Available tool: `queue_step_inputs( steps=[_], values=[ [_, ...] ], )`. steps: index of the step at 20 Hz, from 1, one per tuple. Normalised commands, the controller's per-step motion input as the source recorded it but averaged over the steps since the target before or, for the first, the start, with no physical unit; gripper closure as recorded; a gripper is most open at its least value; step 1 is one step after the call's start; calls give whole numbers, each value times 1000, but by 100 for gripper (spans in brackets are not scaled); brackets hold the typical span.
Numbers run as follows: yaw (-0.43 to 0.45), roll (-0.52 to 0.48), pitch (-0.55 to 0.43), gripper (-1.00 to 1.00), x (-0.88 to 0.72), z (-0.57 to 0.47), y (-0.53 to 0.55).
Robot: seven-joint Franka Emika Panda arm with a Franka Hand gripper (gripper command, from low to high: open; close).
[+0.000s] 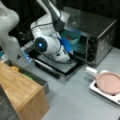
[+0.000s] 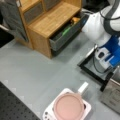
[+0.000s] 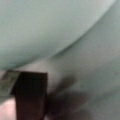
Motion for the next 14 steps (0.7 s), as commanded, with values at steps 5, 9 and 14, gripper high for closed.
queue_step_inputs(
  steps=[5,9,14],
  values=[
    [262,8,-105,100,277,-221,-509],
    [274,24,-83,100,289,-217,-606],
    [272,34,-79,100,310,-232,-634]
  ],
)
